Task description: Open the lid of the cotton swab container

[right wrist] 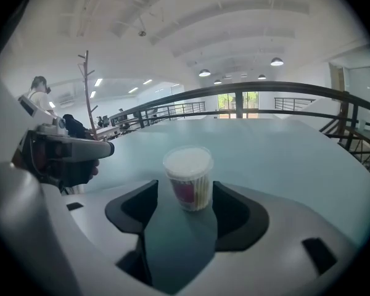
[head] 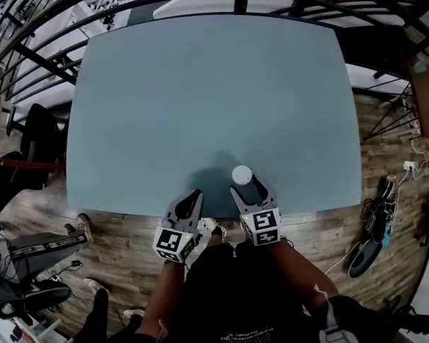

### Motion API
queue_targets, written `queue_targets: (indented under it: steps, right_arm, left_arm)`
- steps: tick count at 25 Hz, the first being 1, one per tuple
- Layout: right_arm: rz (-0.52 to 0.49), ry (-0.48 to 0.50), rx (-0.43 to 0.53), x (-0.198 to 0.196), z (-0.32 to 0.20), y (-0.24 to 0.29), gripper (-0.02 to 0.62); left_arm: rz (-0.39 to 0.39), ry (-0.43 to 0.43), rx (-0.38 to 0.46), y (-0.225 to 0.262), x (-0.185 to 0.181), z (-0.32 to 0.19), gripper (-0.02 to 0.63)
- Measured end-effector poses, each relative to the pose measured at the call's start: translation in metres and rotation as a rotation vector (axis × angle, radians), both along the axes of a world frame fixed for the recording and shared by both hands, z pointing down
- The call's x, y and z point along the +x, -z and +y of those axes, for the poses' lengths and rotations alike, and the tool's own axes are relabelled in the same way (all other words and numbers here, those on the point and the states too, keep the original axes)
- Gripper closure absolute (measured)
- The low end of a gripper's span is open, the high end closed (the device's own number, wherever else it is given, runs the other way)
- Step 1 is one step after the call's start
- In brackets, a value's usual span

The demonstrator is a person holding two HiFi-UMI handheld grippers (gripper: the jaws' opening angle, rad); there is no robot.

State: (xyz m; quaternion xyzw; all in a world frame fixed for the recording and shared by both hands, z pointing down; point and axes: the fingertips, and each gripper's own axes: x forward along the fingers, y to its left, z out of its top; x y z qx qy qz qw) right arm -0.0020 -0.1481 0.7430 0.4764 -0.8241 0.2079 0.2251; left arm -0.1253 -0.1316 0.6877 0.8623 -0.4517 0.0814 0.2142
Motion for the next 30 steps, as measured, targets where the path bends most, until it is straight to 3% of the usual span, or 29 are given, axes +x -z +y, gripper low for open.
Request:
queue_targets:
  steps: [12,23,30]
  right_arm:
    - [0.045,-0.139,-0.014,0.002,-0.015,-0.016,0.310]
    - [0.062,-0.158,0.024,-0.001,-0.023,-0.009,0.311]
    - [0.067,-0.180,0.001,-0.005,-0.026,-0.011,0.313]
  left_arm:
    - [-0.017,-0.015,-0.020,-0.009,-0.004,-0.002,0.595]
    - [-0.007,-0.028,-0.016,-0.011,-0.003,-0.005,0.595]
    - [0.001,-0.035,-0.006,-0.005,-0.005,-0.008,0.595]
